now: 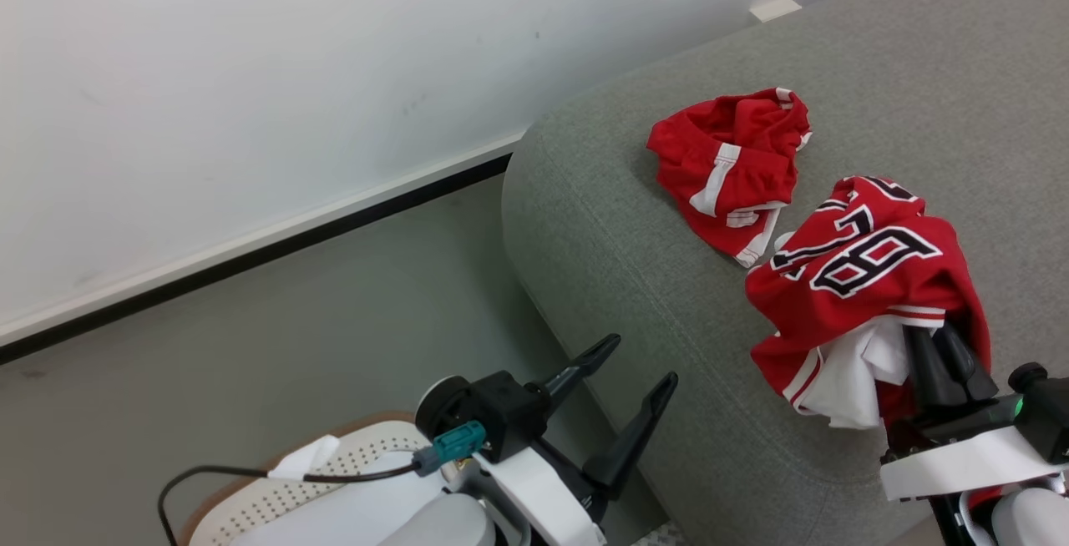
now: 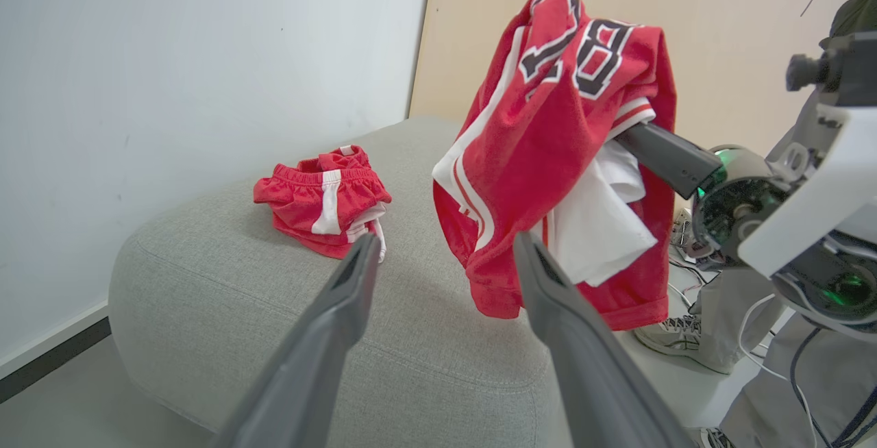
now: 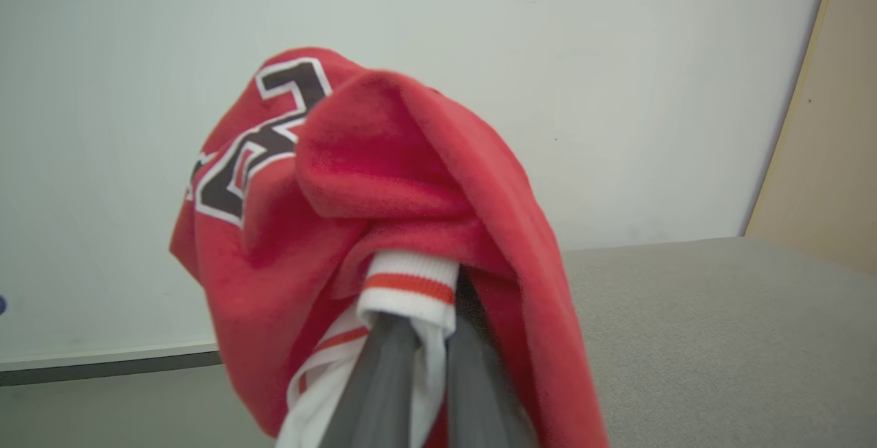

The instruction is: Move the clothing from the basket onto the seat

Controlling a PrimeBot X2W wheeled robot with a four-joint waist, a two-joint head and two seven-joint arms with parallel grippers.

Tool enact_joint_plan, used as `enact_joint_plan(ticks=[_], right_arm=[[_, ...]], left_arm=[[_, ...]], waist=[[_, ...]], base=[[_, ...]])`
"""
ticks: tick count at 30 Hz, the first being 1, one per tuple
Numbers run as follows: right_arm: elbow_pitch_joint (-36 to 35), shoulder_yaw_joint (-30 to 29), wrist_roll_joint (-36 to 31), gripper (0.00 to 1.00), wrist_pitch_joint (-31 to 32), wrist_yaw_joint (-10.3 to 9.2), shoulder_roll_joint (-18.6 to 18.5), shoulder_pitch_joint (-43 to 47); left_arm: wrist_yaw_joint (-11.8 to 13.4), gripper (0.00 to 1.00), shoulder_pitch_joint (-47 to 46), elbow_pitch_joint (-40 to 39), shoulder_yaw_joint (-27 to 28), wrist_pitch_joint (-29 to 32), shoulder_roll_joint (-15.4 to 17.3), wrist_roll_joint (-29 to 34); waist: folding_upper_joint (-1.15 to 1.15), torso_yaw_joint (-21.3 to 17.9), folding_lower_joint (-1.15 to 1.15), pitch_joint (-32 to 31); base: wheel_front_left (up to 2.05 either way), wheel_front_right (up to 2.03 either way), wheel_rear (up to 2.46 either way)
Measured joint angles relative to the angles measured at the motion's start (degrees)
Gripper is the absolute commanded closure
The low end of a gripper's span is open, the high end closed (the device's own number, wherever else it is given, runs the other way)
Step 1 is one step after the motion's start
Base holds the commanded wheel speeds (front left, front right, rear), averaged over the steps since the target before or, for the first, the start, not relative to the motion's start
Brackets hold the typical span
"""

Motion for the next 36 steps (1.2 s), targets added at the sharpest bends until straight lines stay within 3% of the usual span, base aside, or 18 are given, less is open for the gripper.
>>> enact_joint_plan(ticks=[9,15,20,29,31,33,36], right_arm=[[1.78,-2.23,0.09,1.00,0.01,0.00,-3.80,-6.46],[4.78,-3.63,3.54,1.00,0.00,0.00,-7.14,-14.63],[11.79,-1.65,4.71,1.00,-0.02,0.01,-11.96,-23.20],[29.39,0.64,16.29,1.00,4.57,0.00,-20.34,-39.36],[32.41,1.51,17.80,0.91,6.11,0.00,-22.24,-42.16],[35.75,2.22,19.87,0.75,9.60,0.00,-23.15,-44.87],[39.27,4.81,21.51,0.72,14.30,0.01,-23.43,-46.98]], left_arm=[[0.05,0.00,-0.79,0.19,0.41,0.21,1.14,0.90],[0.37,0.00,-2.86,-1.24,0.75,1.77,3.04,1.45],[1.09,0.00,-5.34,-3.10,1.88,3.07,4.57,1.90],[2.61,0.00,-7.88,-5.20,4.57,4.17,7.84,2.07],[2.99,0.00,-8.20,-5.54,5.13,4.28,8.24,2.07],[3.24,0.00,-8.59,-5.83,5.35,4.46,8.54,2.08],[3.38,0.00,-9.17,-5.92,5.33,4.45,8.83,2.34]], waist=[[0.00,1.84,0.00,4.10],[0.00,3.47,0.00,9.67],[0.00,5.10,0.01,15.35],[0.00,8.93,0.01,25.16],[0.00,10.02,0.01,26.96],[0.00,11.09,0.01,28.66],[-0.01,12.79,0.01,30.69]], base=[[0.00,0.00,0.00],[0.00,0.00,0.00],[0.00,0.00,0.00],[0.00,0.00,0.00],[0.00,0.00,0.00],[0.00,0.00,0.00],[0.00,0.00,0.00]])
